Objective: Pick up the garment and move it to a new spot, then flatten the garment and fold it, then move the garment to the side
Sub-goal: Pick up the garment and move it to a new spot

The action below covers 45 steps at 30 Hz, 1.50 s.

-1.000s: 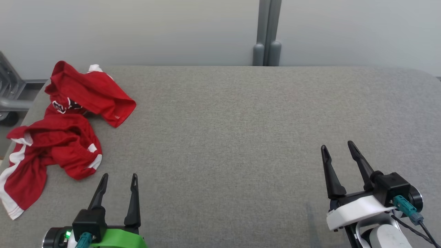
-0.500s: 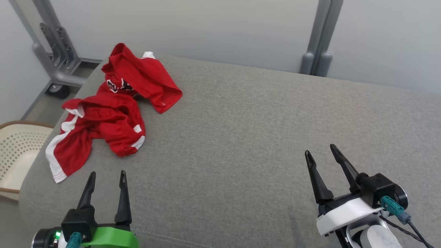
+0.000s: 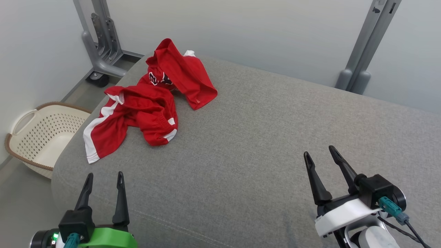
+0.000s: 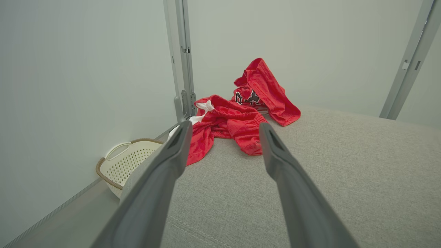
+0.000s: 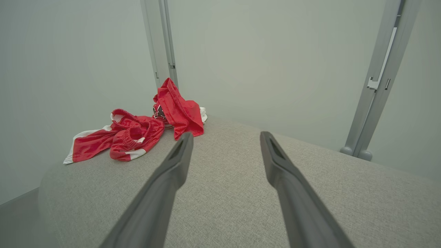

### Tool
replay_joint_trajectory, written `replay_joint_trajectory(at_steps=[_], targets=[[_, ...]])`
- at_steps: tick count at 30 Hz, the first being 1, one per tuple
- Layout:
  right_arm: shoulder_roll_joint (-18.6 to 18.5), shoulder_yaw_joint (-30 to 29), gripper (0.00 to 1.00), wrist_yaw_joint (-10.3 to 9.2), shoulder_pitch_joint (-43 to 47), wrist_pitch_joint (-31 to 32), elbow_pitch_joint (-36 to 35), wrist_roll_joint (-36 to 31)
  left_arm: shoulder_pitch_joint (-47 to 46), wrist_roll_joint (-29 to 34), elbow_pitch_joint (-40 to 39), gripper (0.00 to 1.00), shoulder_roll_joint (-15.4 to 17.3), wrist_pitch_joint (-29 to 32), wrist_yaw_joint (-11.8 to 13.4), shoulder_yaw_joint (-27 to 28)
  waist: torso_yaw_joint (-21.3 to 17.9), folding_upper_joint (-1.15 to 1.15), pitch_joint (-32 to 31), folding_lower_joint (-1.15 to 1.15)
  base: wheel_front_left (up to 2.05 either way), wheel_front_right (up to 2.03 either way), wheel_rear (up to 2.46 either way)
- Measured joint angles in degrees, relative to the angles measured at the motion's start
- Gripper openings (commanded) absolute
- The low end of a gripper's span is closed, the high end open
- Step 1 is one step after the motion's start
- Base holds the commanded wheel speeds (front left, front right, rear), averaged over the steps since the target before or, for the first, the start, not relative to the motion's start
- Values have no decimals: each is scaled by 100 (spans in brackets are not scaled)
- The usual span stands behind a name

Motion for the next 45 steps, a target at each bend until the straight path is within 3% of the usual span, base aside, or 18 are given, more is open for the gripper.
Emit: replay_joint_trajectory(at_steps=[11,21,29,35,45], targets=[[-4,-85,100,-18,0,0,-3,-7,-82,-302,-3,100,-3,0,-81,181,-280,0,102,0,0,0,0],[-132,-135,100,-21,-144,0,-172,-157,-1212,-519,-337,100,197,109,-260,424,-530,0,399,0,0,0,0],[-253,-170,100,-20,-377,0,-315,-245,-2295,-858,-371,100,435,798,-415,603,-803,0,829,0,0,0,0],[-379,-171,100,-15,-582,-1,-400,-326,-2999,-1263,77,100,637,1544,-417,951,-1019,0,1215,0,0,0,0],[-512,-191,100,9,-937,-1,-561,-408,-3705,-1400,1087,100,1051,2504,-207,1262,-1376,0,1926,0,0,0,0]])
